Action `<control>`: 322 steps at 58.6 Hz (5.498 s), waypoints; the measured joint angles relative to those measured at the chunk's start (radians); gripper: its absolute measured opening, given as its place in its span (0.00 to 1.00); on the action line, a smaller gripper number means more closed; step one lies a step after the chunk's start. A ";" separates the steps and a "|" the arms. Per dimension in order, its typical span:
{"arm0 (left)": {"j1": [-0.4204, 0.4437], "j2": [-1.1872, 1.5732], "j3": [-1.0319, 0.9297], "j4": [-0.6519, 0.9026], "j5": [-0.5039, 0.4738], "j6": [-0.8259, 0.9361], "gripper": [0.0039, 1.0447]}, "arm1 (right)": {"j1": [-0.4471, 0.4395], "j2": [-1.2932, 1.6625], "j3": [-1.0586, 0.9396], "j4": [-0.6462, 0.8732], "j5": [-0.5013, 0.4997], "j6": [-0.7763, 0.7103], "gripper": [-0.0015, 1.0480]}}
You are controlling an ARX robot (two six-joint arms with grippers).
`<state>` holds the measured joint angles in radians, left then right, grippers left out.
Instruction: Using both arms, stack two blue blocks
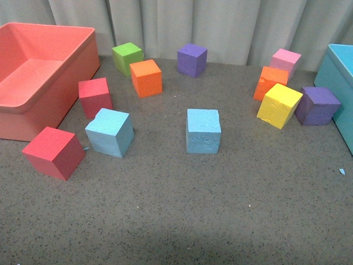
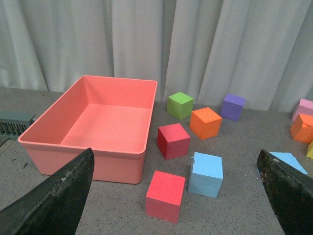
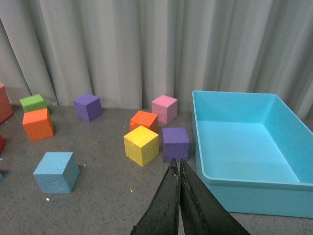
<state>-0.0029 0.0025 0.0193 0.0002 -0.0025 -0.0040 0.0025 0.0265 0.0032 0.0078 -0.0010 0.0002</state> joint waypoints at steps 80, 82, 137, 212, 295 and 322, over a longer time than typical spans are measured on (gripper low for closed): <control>-0.159 1.713 0.851 0.094 0.026 -0.131 0.94 | 0.000 -0.023 0.000 -0.007 0.000 0.000 0.91; -0.165 1.748 0.877 0.089 0.018 -0.130 0.94 | 0.000 -0.023 0.000 -0.007 0.000 0.000 0.91; -0.235 2.118 1.191 -0.158 0.035 -0.156 0.94 | 0.000 -0.023 0.000 -0.007 0.000 0.000 0.91; -0.610 2.159 1.598 -0.469 -0.159 -0.560 0.42 | 0.000 -0.023 0.000 -0.007 0.000 0.000 0.91; -0.601 2.313 1.784 -0.600 -0.204 -0.638 0.60 | 0.000 -0.023 0.000 -0.007 0.000 0.000 0.91; -0.594 2.109 1.665 -0.450 -0.242 -0.668 0.93 | 0.000 -0.023 0.000 -0.007 0.000 0.000 0.91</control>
<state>-0.5968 2.1113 1.6840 -0.4496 -0.2447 -0.6724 0.0025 0.0036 0.0032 0.0006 -0.0013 0.0002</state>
